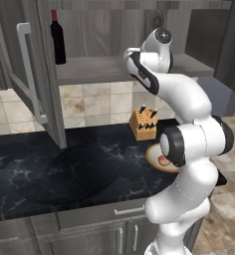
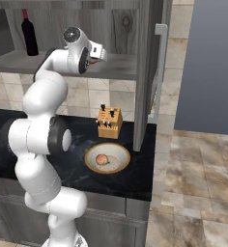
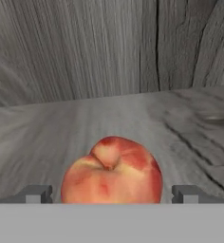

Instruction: Open the cabinet. Pick the peach and peach from the cabinet and place them into the bowl. Then close the cabinet.

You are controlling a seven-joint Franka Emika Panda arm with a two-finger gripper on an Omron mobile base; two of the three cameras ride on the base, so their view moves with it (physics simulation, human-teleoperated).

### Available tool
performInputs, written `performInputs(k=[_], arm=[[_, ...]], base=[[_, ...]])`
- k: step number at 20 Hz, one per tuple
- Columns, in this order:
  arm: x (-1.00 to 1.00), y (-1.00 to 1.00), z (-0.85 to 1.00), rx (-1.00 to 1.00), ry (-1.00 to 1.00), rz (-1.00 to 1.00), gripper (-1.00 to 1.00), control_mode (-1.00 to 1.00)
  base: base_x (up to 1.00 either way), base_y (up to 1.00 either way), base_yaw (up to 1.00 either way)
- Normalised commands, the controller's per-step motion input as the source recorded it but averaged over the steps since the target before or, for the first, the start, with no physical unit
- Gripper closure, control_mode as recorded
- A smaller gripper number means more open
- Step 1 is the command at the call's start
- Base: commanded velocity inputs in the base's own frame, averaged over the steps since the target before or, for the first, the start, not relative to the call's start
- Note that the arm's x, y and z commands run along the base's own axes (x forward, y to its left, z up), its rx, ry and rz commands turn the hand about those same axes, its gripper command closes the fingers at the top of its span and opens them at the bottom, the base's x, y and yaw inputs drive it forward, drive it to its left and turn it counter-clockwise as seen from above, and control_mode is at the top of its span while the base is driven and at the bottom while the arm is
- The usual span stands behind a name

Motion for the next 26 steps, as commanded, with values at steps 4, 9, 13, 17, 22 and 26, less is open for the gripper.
performInputs(k=[4,9,13,17,22,26], arm=[[0.32,0.17,-0.12,0.00,0.00,0.00,-1.00,-1.00],[0.18,0.11,-0.21,0.00,0.00,0.00,1.00,-1.00],[0.11,0.03,-0.27,0.00,0.00,0.00,1.00,-1.00],[0.06,0.00,-0.26,0.00,0.00,0.00,1.00,-1.00],[-0.07,-0.07,-0.23,-0.05,0.00,0.00,1.00,-1.00],[-0.54,-0.13,-0.01,-0.03,-0.06,0.00,1.00,-1.00]], base=[[0.00,0.00,0.00],[0.00,0.00,0.00],[0.00,0.00,0.00],[0.00,0.00,0.00],[0.00,0.00,0.00],[0.00,0.00,0.00]])
